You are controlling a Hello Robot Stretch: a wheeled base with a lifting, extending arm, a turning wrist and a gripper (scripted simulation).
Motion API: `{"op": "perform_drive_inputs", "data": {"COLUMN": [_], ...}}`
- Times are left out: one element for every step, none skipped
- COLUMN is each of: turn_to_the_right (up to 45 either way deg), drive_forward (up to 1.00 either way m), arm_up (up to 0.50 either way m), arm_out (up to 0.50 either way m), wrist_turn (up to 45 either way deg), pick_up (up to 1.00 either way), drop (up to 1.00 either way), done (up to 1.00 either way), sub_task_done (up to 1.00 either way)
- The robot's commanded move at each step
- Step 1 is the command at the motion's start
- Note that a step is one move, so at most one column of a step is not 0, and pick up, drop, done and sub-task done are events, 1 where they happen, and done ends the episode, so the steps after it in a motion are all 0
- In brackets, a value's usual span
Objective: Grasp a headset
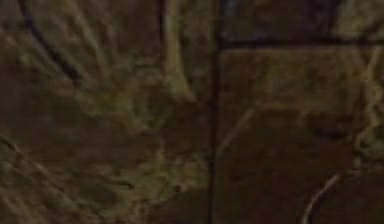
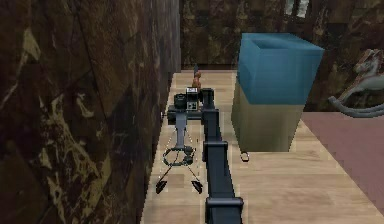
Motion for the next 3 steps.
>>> {"op": "perform_drive_inputs", "data": {"turn_to_the_right": [0.0,0.0,0.0], "drive_forward": [0.0,0.0,0.0], "arm_up": [0.0,0.0,0.0], "arm_out": [0.0,0.0,0.0], "wrist_turn": [45.0,45.0,45.0], "pick_up": [0.0,0.0,0.0], "drop": [0.0,0.0,0.0], "done": [0.0,0.0,0.0], "sub_task_done": [0.0,0.0,0.0]}}
